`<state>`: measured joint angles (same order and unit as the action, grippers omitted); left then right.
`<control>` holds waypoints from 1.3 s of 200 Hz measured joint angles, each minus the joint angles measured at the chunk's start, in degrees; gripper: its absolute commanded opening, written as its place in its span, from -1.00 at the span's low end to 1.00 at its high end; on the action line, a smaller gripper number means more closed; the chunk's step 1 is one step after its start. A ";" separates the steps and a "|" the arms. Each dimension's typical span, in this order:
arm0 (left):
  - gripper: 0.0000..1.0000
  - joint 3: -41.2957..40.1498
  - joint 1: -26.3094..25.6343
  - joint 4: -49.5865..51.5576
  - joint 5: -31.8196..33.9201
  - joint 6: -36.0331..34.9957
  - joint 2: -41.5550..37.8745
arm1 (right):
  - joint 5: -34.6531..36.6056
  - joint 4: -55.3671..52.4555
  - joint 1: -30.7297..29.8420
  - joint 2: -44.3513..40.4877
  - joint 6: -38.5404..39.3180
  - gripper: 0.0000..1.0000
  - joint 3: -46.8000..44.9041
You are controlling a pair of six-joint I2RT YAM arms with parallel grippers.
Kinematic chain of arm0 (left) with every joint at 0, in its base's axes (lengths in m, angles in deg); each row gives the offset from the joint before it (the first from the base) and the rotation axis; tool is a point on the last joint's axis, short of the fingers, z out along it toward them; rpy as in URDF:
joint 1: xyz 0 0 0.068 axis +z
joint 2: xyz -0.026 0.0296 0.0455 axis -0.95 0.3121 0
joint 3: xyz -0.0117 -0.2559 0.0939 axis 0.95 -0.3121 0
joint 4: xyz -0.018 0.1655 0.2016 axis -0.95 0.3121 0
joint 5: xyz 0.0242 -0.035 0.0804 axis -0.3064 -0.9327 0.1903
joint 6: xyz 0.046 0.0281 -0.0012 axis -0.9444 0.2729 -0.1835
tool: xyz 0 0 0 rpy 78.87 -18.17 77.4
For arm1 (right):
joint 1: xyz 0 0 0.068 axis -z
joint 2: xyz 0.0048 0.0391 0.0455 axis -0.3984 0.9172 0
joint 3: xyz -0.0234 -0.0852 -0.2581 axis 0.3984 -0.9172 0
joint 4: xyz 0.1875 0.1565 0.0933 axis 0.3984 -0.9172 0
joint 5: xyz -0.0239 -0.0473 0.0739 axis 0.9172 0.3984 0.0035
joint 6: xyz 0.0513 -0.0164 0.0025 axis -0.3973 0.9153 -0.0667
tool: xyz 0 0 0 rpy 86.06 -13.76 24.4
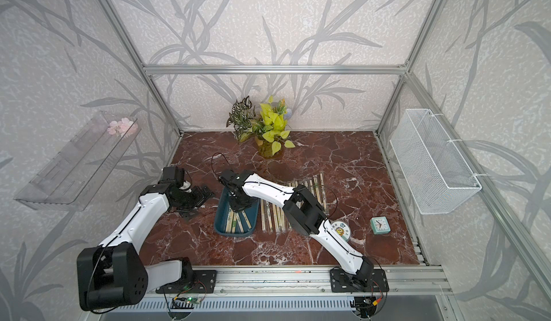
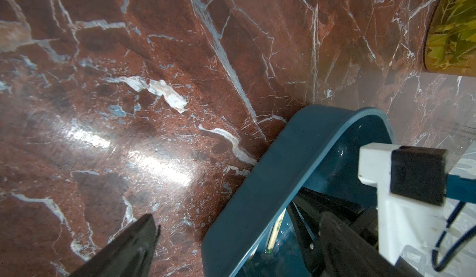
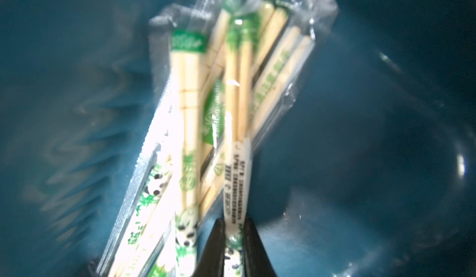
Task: Take the paired disposable chopsticks out of the storage box
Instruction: Pick up the paired disposable chopsticks from the storage box.
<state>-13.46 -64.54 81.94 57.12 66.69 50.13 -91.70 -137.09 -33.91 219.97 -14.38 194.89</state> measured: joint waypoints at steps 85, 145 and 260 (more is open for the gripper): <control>0.99 -0.02 0.33 -0.02 -0.15 -0.02 -0.02 | 0.09 -0.55 0.00 -0.02 -0.52 -0.92 0.24; 0.99 -0.02 0.39 -0.22 -0.46 -0.09 -0.02 | 1.11 -0.85 0.74 -1.77 -1.20 -0.94 0.20; 0.99 0.98 0.42 -0.04 -0.76 -0.70 -0.20 | 1.42 -0.39 2.75 -10.40 -2.54 -0.94 -1.25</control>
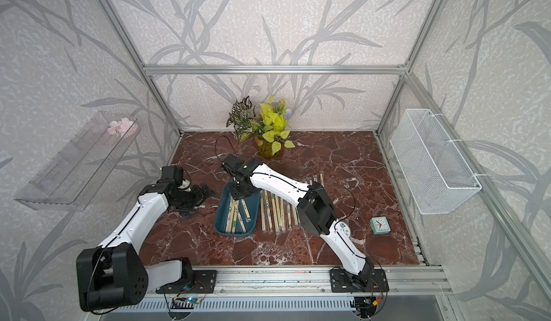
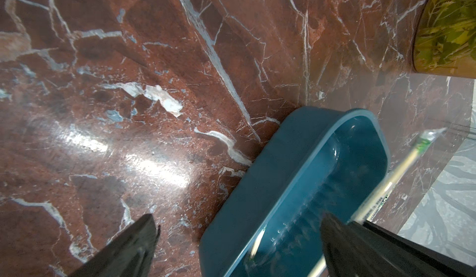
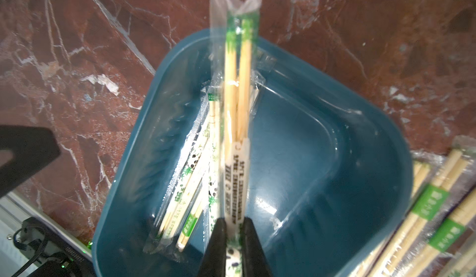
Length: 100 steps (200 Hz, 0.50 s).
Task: Take the paired disposable chopsticks out of the storage box
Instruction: Pick up the paired disposable chopsticks from the storage box, then place the paired disposable chopsticks at the center of the board.
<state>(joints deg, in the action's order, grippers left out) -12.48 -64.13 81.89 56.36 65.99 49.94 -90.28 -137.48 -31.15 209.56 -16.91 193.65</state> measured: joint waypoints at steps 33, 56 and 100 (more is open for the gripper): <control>0.99 0.11 0.00 -0.37 -1.53 -0.24 -0.55 | -0.55 1.49 1.60 -4.04 -0.63 -0.94 -2.54; 1.00 0.11 0.00 -0.44 -2.38 -0.24 -1.38 | -0.96 2.89 3.50 -7.50 -1.11 -0.94 -6.08; 0.99 0.11 -1.75 -1.46 -3.19 0.96 -2.21 | -1.11 6.16 8.59 -13.90 -1.22 -0.94 -15.32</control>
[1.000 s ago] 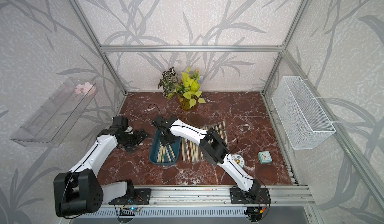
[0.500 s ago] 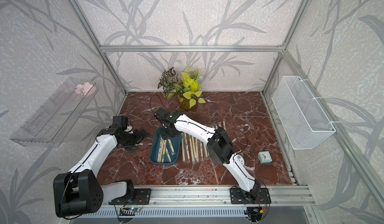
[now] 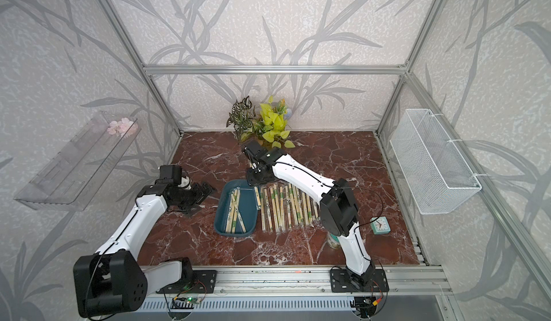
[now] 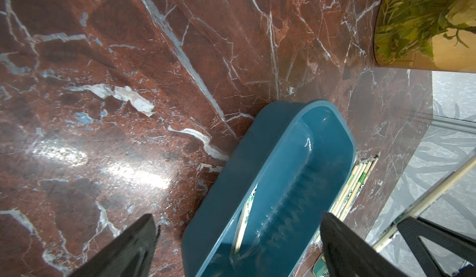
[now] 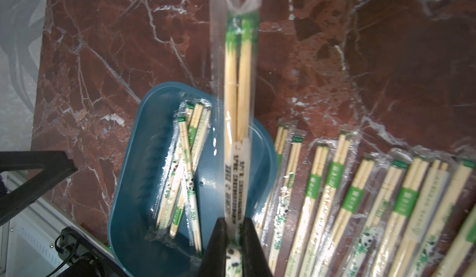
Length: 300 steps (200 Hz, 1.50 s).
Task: Take the paired disposable chopsticks out of the storage box
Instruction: Place the paired disposable chopsticks at the center of the board.
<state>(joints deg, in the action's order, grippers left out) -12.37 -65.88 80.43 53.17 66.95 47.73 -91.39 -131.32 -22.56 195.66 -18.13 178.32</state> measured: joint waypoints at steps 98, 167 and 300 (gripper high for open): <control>0.99 4.04 -12.61 -3.06 2.51 4.52 4.04 | 0.68 5.16 19.96 -13.75 4.48 -0.94 -20.63; 0.99 5.66 -15.37 -3.91 3.69 5.38 6.73 | 5.05 5.97 30.27 -14.64 11.85 -0.96 -26.32; 1.00 6.71 -15.58 -4.37 3.76 5.27 9.77 | 14.95 5.95 33.14 -7.61 19.56 -0.97 -28.52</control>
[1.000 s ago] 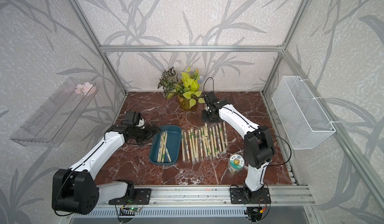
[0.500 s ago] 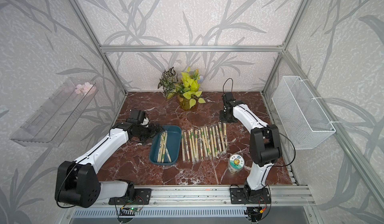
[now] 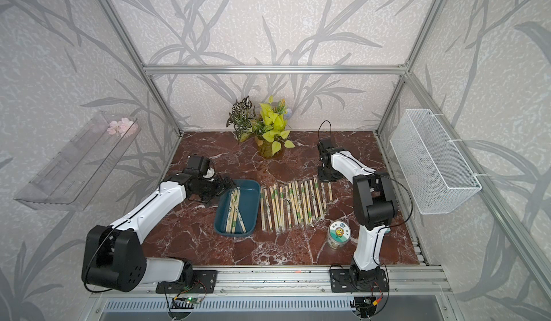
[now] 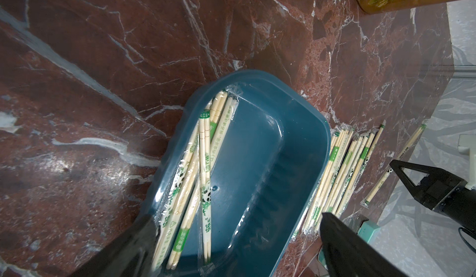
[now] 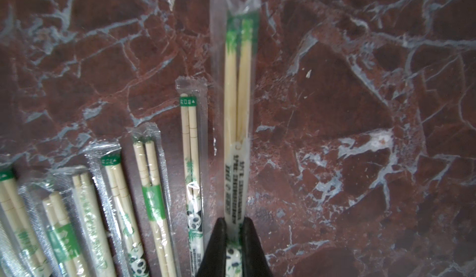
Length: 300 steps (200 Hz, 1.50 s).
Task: Take the paired disposable chopsticks out of the storage box
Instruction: Place the paired disposable chopsticks at the center of the board, then pick up the paired disposable chopsticks from the storage box.
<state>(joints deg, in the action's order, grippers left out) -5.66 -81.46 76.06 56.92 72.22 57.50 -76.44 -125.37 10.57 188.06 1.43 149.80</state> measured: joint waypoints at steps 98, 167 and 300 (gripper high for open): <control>0.99 0.70 0.00 0.07 0.00 -0.55 0.33 | -0.15 0.07 0.02 2.01 -0.63 -0.35 -1.25; 0.99 0.70 0.00 0.70 0.55 -0.57 0.33 | -4.79 0.04 -0.07 -2.12 -4.35 -0.31 -1.25; 0.99 -4.00 6.29 4.59 4.22 -0.39 -6.32 | -15.43 1.57 -26.16 -11.85 -14.75 -0.26 2.51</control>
<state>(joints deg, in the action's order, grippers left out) -9.66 -75.17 80.65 61.14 71.83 51.18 -91.87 -123.80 -15.59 176.21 -13.33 152.31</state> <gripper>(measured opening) 0.996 0.364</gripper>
